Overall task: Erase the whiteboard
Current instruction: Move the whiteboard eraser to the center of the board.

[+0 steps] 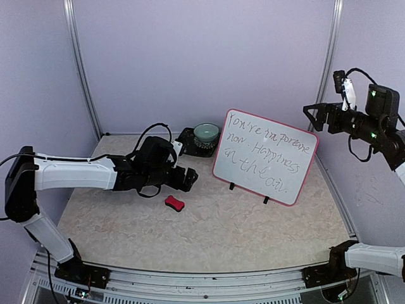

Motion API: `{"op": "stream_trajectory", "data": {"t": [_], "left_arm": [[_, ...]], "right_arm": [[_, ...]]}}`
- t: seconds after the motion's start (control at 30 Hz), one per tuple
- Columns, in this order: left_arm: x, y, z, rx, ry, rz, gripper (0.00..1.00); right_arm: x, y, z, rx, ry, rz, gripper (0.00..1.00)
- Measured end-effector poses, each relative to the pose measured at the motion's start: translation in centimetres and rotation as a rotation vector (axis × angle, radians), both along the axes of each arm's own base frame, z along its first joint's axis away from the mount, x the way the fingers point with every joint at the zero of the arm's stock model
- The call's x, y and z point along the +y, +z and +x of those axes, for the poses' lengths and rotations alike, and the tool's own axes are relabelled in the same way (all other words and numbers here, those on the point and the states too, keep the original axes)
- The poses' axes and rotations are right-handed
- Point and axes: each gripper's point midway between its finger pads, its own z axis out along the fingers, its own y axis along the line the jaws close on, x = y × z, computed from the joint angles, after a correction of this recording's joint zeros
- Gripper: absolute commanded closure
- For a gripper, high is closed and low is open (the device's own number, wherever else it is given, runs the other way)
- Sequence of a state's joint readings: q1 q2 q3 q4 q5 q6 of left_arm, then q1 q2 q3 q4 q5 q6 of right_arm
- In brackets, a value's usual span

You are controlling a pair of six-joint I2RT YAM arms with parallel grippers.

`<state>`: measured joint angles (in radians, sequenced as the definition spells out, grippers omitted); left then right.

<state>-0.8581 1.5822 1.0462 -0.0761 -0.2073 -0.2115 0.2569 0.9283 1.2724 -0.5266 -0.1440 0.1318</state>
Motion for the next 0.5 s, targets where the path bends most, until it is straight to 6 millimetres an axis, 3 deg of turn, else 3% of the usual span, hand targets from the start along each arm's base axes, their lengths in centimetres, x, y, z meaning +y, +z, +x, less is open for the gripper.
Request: {"op": "stream_trajectory", "data": {"t": [0.17, 0.33, 0.5], "left_arm": [[0.1, -2.8, 0.4, 0.045, 0.062, 0.054, 0.01], [3.1, -4.7, 1.6, 0.124, 0.201, 0.026, 0.01], [5.6, -7.6, 0.9, 0.224, 0.271, 0.022, 0.01]], "right_arm": [[0.9, -0.4, -0.2, 0.01, 0.052, 0.003, 0.0], [1.4, -1.0, -0.3, 0.026, 0.081, 0.002, 0.0], [1.5, -1.4, -0.2, 0.037, 0.09, 0.002, 0.0]]}}
